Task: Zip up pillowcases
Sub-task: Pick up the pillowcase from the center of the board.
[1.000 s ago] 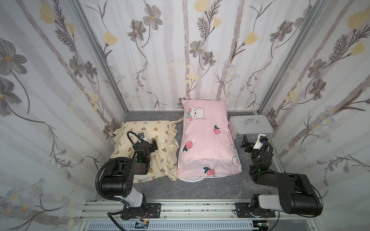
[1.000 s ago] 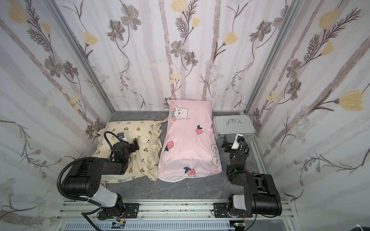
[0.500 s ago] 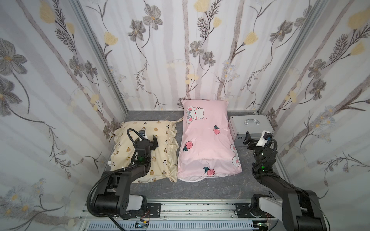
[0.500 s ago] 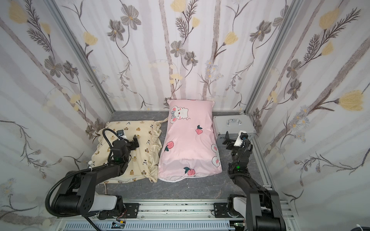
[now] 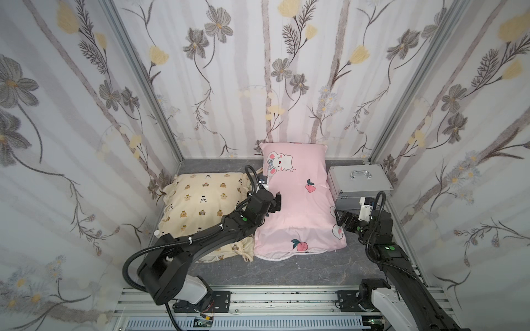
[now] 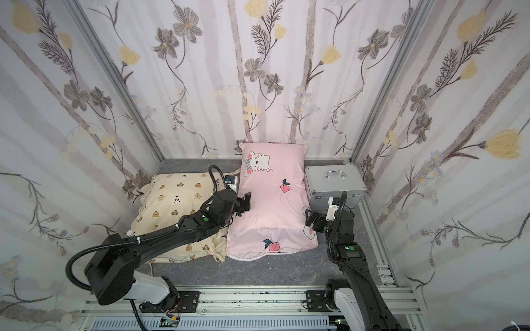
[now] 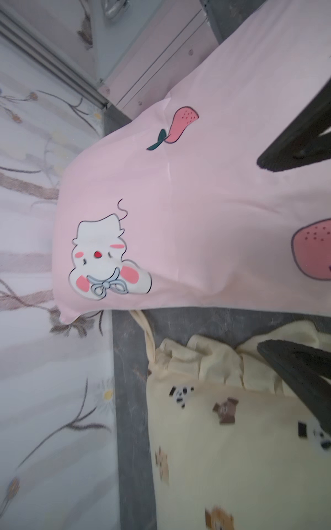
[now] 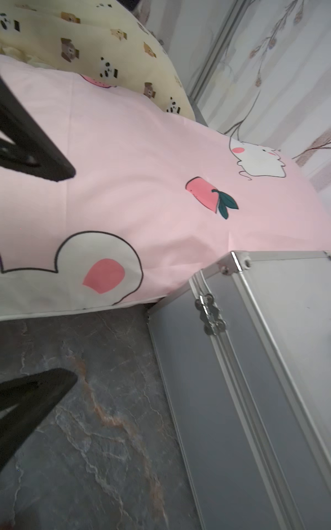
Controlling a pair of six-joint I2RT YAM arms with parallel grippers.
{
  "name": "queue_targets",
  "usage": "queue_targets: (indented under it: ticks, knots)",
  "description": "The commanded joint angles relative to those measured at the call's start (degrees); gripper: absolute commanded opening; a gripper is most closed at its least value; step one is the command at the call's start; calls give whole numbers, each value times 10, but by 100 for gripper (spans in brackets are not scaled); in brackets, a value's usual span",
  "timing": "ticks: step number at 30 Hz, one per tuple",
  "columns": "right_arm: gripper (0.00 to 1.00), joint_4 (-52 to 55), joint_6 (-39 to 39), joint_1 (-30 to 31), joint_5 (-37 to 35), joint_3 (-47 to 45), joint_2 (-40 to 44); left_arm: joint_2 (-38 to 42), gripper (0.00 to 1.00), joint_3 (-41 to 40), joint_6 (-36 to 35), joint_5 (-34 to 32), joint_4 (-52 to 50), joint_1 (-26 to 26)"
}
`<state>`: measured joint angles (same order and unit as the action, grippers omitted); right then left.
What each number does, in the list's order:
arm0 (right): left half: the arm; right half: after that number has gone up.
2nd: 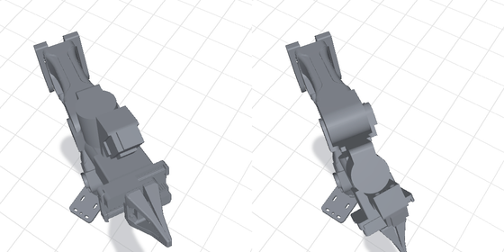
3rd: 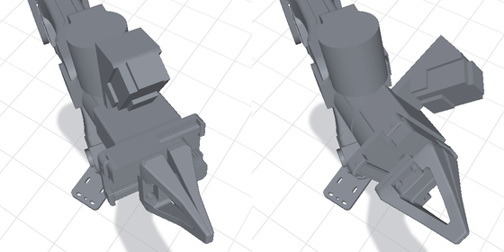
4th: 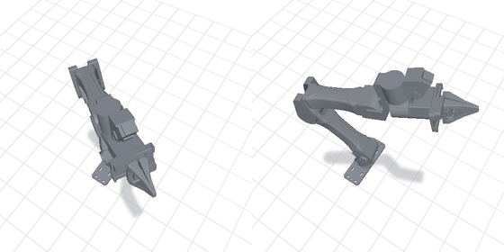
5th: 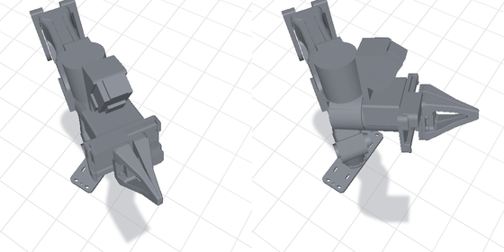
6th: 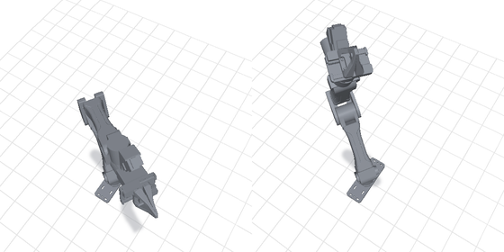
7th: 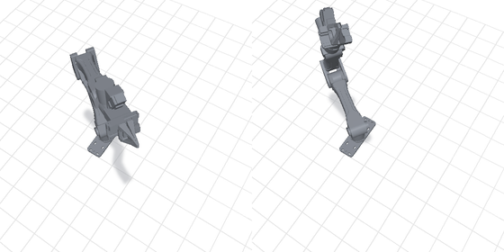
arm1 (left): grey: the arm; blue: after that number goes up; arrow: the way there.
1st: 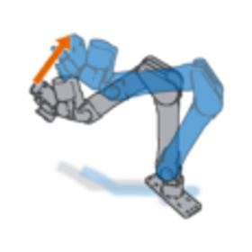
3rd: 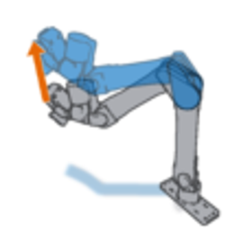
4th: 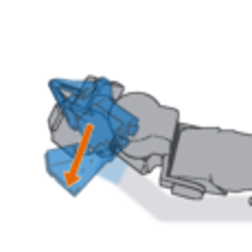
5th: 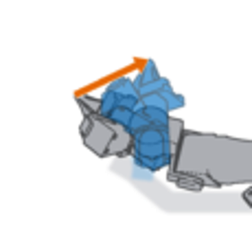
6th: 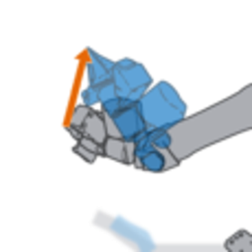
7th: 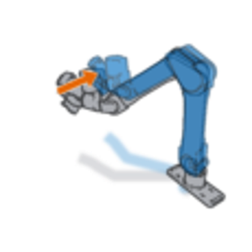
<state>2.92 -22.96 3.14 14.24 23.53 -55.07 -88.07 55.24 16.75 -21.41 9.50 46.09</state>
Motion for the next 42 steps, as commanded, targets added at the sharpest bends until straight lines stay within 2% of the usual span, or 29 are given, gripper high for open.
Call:
queue_targets:
  ticks: [1, 3, 5, 9, 13, 20, 25, 33, 37, 42]
  knots:
    - [100, -2, -6, -1, 82, -2, -33, -78, 93, 65, 40, 78, -14, 17]
    - [100, -22, -5, -1, 92, -4, -66, -128, 94, 102, 42, 94, -19, 18]
    - [100, -19, 3, -2, 109, 6, -104, -178, 94, 145, 36, 79, -46, 14]
    - [100, -23, 5, 1, 142, 7, -141, -256, 94, 215, 37, 77, -87, -25]
    - [100, -29, -11, 26, 181, -6, -126, -312, 93, 273, 50, 112, -105, -68]
    - [100, -14, -56, 88, 187, -35, -113, -379, 92, 392, 39, 141, -154, -108]
    - [100, 25, -107, 104, 209, -62, -49, -420, 92, 470, 33, 156, -196, -126]
    - [86, 162, -157, 114, 240, -48, 78, -458, 92, 528, 33, 166, -223, -130]
    - [72, 196, -177, 114, 246, -30, 119, -460, 92, 527, 37, 169, -221, -131]
    - [53, 212, -195, 118, 254, -59, 117, -459, 92, 525, 42, 172, -222, -134]
